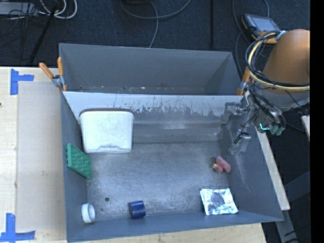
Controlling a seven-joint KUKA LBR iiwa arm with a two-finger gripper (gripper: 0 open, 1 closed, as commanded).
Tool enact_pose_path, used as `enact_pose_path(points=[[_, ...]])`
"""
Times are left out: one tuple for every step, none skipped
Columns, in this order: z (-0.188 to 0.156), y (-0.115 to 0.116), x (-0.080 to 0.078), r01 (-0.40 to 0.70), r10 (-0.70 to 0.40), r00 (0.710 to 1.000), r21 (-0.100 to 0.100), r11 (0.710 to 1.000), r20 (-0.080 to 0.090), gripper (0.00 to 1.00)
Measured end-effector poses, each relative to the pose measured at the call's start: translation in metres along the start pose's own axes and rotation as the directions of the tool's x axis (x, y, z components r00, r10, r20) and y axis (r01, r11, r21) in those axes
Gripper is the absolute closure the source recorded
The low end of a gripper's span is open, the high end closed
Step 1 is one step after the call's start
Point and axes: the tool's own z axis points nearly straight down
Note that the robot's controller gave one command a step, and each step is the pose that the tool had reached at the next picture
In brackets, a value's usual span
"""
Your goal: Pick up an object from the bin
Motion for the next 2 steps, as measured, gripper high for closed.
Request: enact_pose_path(points=[[0.133, -0.031, 0.032, 0.104, -0.104, 0.995, -0.002, 0.995, -0.002, 0.00], [0.153, -0.032, -0.015, 0.658, -0.658, 0.753, -0.010, 0.753, 0.012, 0.00]])
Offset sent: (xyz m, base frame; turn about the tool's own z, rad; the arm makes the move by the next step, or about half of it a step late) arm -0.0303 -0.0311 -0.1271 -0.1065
